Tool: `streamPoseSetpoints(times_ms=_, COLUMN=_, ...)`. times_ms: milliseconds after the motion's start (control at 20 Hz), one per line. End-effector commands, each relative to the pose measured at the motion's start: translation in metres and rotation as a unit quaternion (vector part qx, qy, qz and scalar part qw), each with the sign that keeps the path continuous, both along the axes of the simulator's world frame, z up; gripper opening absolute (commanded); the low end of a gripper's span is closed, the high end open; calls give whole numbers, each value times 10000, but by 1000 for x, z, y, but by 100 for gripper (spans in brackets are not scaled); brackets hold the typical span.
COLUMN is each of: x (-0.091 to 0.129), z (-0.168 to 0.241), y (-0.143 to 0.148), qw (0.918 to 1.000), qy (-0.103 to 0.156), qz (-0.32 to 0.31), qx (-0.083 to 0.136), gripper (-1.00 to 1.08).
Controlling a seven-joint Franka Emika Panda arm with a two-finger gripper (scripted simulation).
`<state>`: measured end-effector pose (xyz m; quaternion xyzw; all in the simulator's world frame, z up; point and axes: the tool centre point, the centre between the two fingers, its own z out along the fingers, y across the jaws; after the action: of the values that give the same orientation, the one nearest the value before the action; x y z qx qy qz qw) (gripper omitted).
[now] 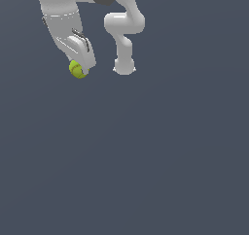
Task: Pick up the object and move it to a goal position.
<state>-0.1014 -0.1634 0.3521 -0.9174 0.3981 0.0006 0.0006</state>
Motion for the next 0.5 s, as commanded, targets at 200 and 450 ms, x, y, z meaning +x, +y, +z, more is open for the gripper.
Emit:
streamPoseSetpoints(times_ms=200, x=-15, z=51, y=-21, qw=10000, qy=-1, qz=5, qx=-4, gripper=-100)
streamPoseSetpoints(times_ms=450, x=-21, z=74, y=-30, qw=10000, qy=-2, qz=12, qx=-6, gripper=-100)
